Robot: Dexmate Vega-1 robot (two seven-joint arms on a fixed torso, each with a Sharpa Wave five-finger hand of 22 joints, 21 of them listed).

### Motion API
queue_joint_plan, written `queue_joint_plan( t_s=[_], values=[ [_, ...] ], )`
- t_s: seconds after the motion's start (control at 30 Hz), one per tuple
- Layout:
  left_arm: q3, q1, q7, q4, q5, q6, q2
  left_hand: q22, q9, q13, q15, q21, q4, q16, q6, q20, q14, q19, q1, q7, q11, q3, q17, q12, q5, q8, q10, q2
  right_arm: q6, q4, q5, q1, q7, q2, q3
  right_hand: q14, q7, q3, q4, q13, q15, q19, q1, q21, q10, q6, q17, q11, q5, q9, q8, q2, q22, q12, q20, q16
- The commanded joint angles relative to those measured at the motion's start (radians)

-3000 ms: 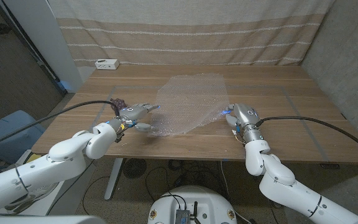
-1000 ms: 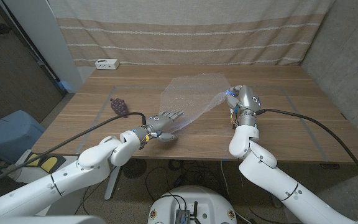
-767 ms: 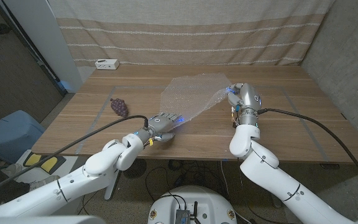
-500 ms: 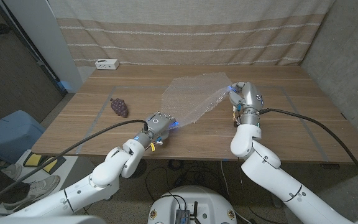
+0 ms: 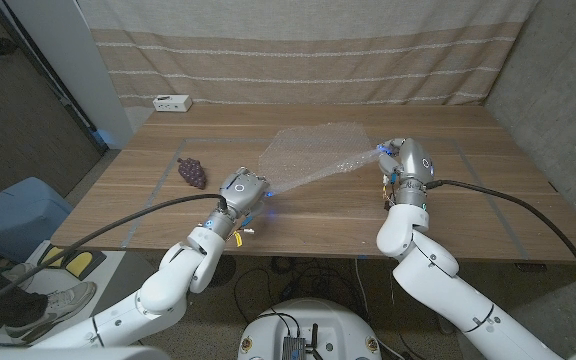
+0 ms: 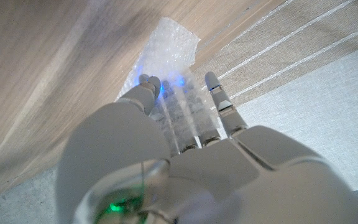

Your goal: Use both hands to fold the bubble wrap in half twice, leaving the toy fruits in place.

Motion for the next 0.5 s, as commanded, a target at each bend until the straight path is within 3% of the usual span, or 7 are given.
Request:
queue_joint_plan(
  t_s=[0.03, 0.3, 0.5],
  values=[
    [-0.121, 0.069, -0.058, -0.139, -0.083, 0.005, 0.080, 0.005, 0.006, 0.001, -0.043, 0.008, 0.004, -0.011, 0.023, -0.001, -0.012, -0.013, -0.011, 0.024, -0.002, 0.009, 0.002, -0.008, -0.005, 0.013, 0.008, 0.003, -0.101, -0.074, 0.027, -0.094, 0.003, -0.030, 0.035, -0.004, 0.064, 0.005, 0.004, 0.004, -0.024, -0.004, -0.012, 0.003, -0.006, 0.066, 0.002, -0.002, 0.008, 0.002, -0.006, 0.002, 0.005, -0.001, 0.006, -0.002],
    [-0.239, 0.112, -0.093, -0.197, -0.292, -0.076, 0.121, 0.004, 0.007, 0.001, -0.031, 0.009, -0.007, -0.027, 0.038, 0.007, -0.019, -0.036, -0.013, 0.048, 0.009, 0.020, -0.001, -0.023, -0.004, 0.015, 0.004, -0.002, -0.070, -0.145, 0.031, -0.190, -0.069, -0.030, 0.074, -0.003, 0.067, 0.011, 0.004, 0.009, -0.021, -0.009, -0.015, 0.001, -0.004, 0.065, 0.000, 0.000, 0.009, 0.006, -0.008, 0.002, 0.005, 0.000, 0.009, -0.007],
    [-0.304, 0.125, -0.128, -0.230, -0.407, -0.119, 0.139, 0.003, 0.007, 0.000, -0.033, 0.009, -0.016, -0.035, 0.048, 0.008, -0.019, -0.047, -0.012, 0.055, 0.012, 0.026, -0.003, -0.026, -0.003, 0.016, 0.014, -0.006, 0.007, -0.161, 0.026, -0.220, -0.115, -0.030, 0.094, -0.004, 0.066, 0.012, 0.005, 0.012, -0.023, -0.009, -0.017, 0.000, -0.005, 0.067, 0.004, 0.000, 0.010, 0.007, -0.009, 0.003, 0.005, 0.000, 0.009, -0.006]
  ],
)
